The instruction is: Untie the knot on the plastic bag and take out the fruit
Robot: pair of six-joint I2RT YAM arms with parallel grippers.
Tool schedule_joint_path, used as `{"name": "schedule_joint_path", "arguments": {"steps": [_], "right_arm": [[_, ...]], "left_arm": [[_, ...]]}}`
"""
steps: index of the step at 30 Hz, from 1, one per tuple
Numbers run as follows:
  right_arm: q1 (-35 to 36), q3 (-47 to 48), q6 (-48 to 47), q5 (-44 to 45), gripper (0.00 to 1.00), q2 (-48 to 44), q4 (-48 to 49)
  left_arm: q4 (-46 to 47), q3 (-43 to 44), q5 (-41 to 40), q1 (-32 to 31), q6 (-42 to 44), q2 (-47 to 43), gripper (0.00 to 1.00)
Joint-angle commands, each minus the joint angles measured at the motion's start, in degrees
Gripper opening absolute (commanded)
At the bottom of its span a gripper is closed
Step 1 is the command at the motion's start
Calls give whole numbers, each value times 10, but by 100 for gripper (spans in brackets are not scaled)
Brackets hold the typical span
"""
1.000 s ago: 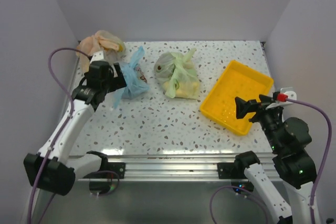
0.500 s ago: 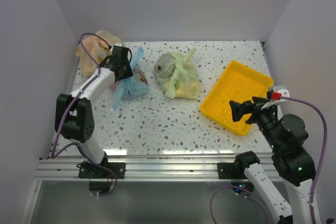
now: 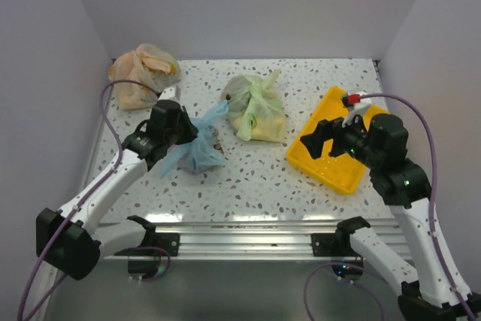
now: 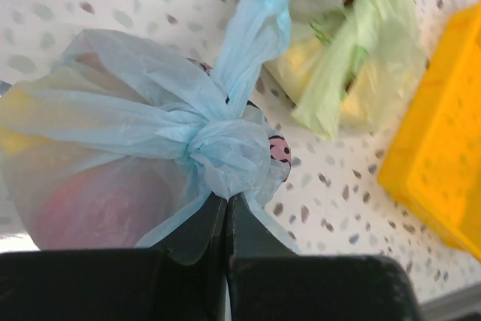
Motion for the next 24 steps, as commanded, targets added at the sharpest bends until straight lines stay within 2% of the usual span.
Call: {"name": "schedule_joint_path", "arguments": {"steps": [1,3,5,6,7,9,10,13,16,18,22,24], "right_arm": [[3,12,17,-105,99,51,21],[6,5,32,-120,99,74,39],[17,-10,45,-124,99,89,55],[21,-16,49,-122,99,94,60],[27,-29,53,-119,99,97,68],[61,-43,64,-107,99,104,77],[74,-57,69,-90,99,107,90],[124,-82,101,-71,99,126,119],[165,-104,121,-64,99,154,166],[202,-107,128,-43,99,173,186],[263,-79,123,-5,97,230,221],[294,-67,117,22,93,267,228]], "left_arm": [[58,-52,32,-62,-98,-35,0],[88,-84,21,-121,-128,-44,0],[119,-99,5,-164,-164,-44,13],[127,-102,-11,-204,-173,-39,19],[140,-103,-17,-222,-183,-31,32],[150,-97,-22,-261,-184,-23,43],[145,-90,-23,-269,-178,-18,59],[80,-54,-61,-277,-155,-29,92],[2,-9,-139,-276,-120,-49,100],[-39,24,-185,-275,-107,-49,100],[-103,41,-202,-263,-88,-43,100],[-99,24,-190,-242,-84,-48,99]]}}
